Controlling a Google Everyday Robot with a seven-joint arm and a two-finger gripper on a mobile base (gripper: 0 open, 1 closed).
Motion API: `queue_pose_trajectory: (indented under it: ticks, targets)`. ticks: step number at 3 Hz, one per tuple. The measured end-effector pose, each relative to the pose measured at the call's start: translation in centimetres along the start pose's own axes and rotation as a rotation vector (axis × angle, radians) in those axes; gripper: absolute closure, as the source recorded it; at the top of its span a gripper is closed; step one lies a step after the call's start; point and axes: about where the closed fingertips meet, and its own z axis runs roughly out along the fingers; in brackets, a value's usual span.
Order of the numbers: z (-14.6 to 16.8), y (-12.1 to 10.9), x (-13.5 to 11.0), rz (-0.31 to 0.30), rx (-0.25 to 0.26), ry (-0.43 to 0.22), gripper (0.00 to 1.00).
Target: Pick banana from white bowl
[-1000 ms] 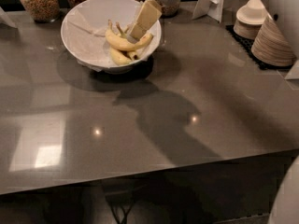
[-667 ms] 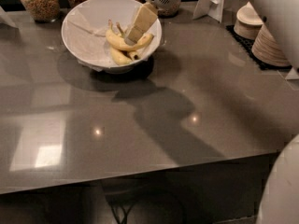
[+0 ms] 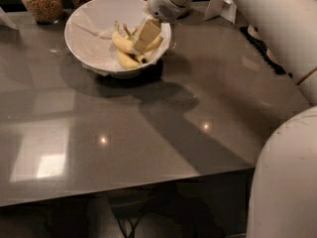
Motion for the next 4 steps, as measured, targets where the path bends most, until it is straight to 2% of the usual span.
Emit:
queue_pose_trajectory:
  ticks: [1,2,4]
  targets:
    - [1.4,-0.2,0.8,0.015,-0.005,0.016,0.41]
    - [2.7,-0.5,1.1,0.027,-0.01,0.019,0.6]
    - [5.1,-0.6,0.9,0.028,-0.036,0.011,0.44]
